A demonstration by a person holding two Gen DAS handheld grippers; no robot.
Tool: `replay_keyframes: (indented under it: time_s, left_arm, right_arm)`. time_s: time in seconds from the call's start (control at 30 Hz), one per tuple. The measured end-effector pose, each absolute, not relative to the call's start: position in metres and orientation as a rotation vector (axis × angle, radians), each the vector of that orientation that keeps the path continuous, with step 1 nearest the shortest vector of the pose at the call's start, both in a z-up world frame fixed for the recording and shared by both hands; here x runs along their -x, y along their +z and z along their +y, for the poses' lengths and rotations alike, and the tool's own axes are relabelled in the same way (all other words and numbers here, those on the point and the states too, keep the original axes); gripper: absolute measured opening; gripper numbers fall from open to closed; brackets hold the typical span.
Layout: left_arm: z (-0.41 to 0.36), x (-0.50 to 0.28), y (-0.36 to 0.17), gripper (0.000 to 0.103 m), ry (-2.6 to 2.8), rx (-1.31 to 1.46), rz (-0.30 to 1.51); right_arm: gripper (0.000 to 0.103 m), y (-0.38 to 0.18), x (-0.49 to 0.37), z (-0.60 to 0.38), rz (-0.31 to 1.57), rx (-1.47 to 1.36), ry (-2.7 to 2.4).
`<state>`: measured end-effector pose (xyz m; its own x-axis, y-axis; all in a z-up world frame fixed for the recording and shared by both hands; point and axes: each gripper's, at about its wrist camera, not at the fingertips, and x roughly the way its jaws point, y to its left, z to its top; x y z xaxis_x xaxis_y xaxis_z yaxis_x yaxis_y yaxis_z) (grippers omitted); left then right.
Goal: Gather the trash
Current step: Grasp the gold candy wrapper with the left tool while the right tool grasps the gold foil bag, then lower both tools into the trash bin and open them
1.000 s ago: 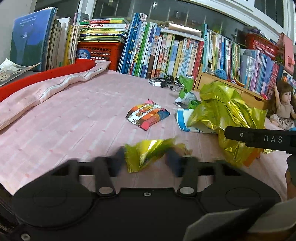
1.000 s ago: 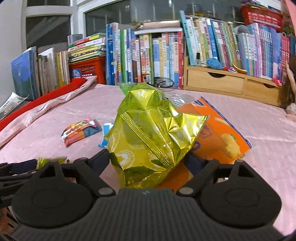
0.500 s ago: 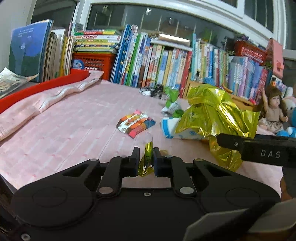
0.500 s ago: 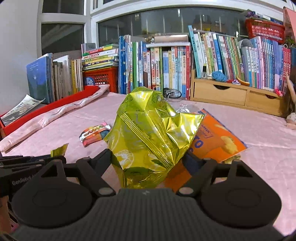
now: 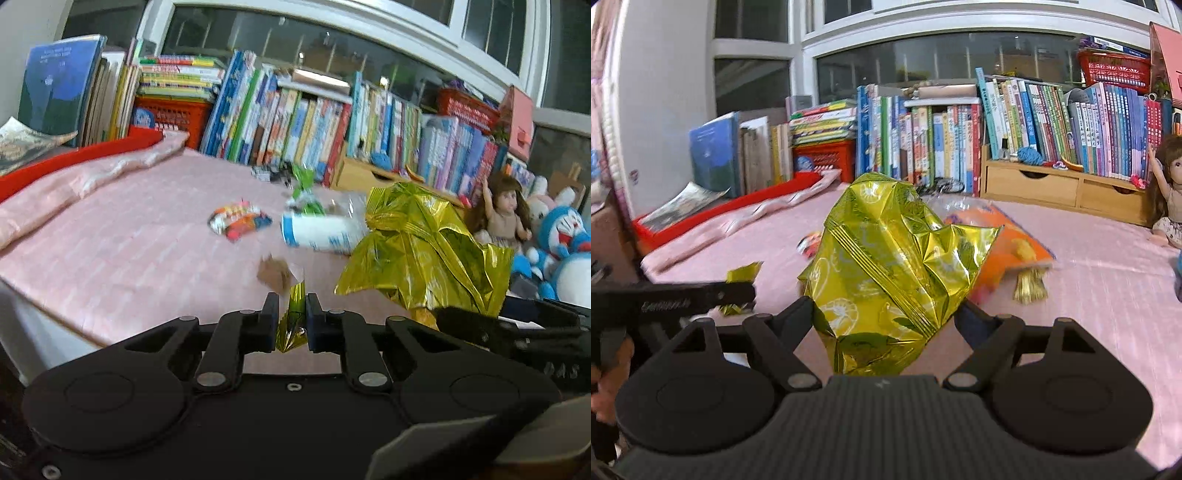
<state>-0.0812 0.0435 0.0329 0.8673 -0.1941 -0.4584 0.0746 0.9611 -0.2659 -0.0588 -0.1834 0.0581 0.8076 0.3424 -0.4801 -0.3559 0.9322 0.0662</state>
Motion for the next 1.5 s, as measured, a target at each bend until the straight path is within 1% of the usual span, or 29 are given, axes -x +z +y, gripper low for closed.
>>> replay_keyframes:
  time_s: [0.2, 0.37, 0.6, 0.93, 1.4, 1.5]
  left_arm:
    - [0.036, 0.116, 0.021, 0.014, -0.196, 0.184, 0.589]
    - [0.029, 0.133, 0.000, 0.014, -0.231, 0.126, 0.710]
    - [0.010, 0.140, -0.043, 0.014, -0.233, 0.054, 0.880]
    - [-0.006, 0.133, -0.099, 0.014, -0.236, 0.006, 1.055]
    - [-0.014, 0.115, -0.123, 0.017, -0.228, 0.013, 1.158]
    - [-0.014, 0.114, -0.126, 0.017, -0.233, 0.014, 1.167]
  right_arm:
    - [0.084, 0.044, 0.106, -0.191, 0.551, 0.061, 0.410]
    - [0.084, 0.026, 0.138, -0.187, 0.635, 0.152, 0.442]
    - [0.084, -0.021, 0.150, -0.180, 0.823, 0.218, 0.435]
    - [0.084, -0.073, 0.151, -0.167, 1.003, 0.209, 0.429]
    - [0.084, -0.093, 0.138, -0.160, 1.093, 0.201, 0.419]
    - [0.082, -0.095, 0.132, -0.154, 1.103, 0.199, 0.420]
